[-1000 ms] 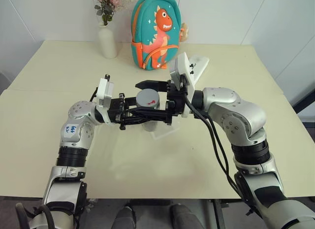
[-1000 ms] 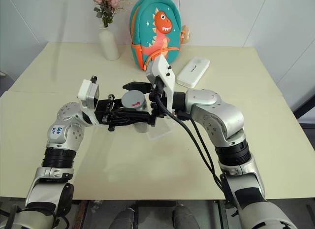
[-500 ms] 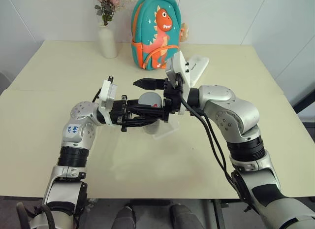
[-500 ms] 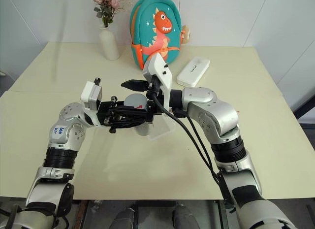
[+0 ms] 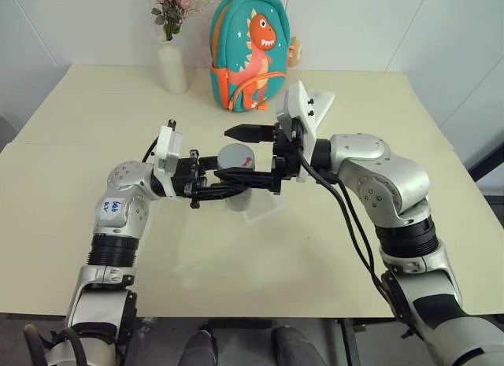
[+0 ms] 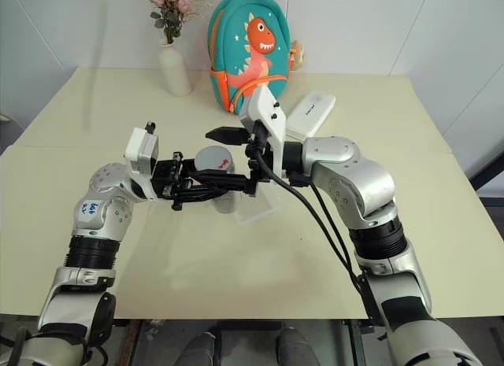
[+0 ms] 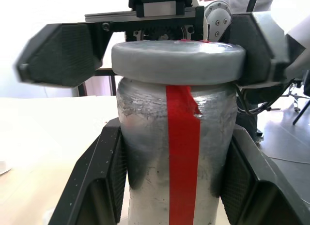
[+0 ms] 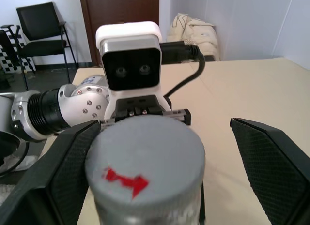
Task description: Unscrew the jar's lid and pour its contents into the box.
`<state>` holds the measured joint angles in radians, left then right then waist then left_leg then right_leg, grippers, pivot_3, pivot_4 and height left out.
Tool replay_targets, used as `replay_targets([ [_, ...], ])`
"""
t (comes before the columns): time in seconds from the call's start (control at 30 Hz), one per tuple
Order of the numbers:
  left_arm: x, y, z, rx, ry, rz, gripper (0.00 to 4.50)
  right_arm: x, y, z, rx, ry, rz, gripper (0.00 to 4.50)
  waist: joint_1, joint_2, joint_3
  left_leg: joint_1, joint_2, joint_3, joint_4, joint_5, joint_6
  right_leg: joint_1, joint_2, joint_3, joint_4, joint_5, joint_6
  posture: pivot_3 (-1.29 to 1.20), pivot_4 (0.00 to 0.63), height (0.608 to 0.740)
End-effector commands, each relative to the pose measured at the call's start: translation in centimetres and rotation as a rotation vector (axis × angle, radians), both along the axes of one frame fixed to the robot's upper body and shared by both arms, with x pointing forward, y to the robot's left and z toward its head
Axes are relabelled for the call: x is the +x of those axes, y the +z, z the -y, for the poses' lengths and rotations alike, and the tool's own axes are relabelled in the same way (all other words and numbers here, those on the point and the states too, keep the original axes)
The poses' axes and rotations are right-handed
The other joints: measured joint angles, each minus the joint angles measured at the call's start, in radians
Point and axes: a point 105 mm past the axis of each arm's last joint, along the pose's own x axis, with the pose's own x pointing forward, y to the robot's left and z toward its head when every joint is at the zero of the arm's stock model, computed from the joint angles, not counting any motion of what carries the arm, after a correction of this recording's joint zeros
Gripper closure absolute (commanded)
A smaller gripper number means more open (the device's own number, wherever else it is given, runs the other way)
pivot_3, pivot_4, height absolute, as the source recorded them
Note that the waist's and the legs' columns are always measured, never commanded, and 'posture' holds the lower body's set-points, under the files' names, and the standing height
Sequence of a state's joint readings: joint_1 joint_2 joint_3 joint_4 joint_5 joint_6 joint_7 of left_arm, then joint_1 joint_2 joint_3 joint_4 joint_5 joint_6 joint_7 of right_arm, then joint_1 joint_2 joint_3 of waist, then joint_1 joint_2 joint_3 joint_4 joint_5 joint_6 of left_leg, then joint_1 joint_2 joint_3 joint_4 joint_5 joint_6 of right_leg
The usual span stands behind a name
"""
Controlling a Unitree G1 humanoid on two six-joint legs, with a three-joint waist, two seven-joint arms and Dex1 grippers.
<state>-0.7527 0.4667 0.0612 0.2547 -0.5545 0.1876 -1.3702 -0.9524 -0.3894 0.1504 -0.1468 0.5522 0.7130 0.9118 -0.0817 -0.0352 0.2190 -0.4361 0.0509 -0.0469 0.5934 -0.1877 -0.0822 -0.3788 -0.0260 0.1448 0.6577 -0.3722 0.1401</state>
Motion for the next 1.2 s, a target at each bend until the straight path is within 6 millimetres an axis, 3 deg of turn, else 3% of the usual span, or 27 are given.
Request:
replay_targets([
  [0.03,-0.4,0.9,-0.5,-0.015,0.0,0.054,2.32,0.1,0.6,1.2,0.007,-0.04,0.026,0.03,0.0,0.0,0.0,0.0,0.0,0.0,0.0,0.0,0.0,0.0,0.0,0.0,0.0,0.0,0.0,0.0,0.15,0.74],
  [0.6,-0.3,0.6,-0.7,-0.011,0.009,0.046,2.32,0.3,0.7,3.2,-0.015,-0.105,0.036,0.03,0.001,0.0,0.0,0.0,0.0,0.0,0.0,0.0,0.0,0.0,0.0,0.0,0.0,0.0,0.0,0.0,0.15,0.74],
  [0.87,-0.2,0.5,-1.0,-0.018,0.023,0.027,2.32,-0.9,0.4,4.3,-0.046,-0.085,0.018,0.03,0.004,0.0,0.0,-0.001,0.0,0.0,0.0,0.0,0.0,0.0,0.0,0.0,-0.001,0.0,0.0,0.0,0.15,0.74],
  [1.2,-0.1,0.5,-0.1,-0.011,-0.017,0.037,2.32,-1.5,1.6,2.7,0.022,-0.034,0.025,0.03,0.003,0.0,0.0,-0.001,0.0,0.0,0.0,0.0,0.0,0.0,0.0,0.0,0.0,0.0,0.0,0.0,0.15,0.74],
])
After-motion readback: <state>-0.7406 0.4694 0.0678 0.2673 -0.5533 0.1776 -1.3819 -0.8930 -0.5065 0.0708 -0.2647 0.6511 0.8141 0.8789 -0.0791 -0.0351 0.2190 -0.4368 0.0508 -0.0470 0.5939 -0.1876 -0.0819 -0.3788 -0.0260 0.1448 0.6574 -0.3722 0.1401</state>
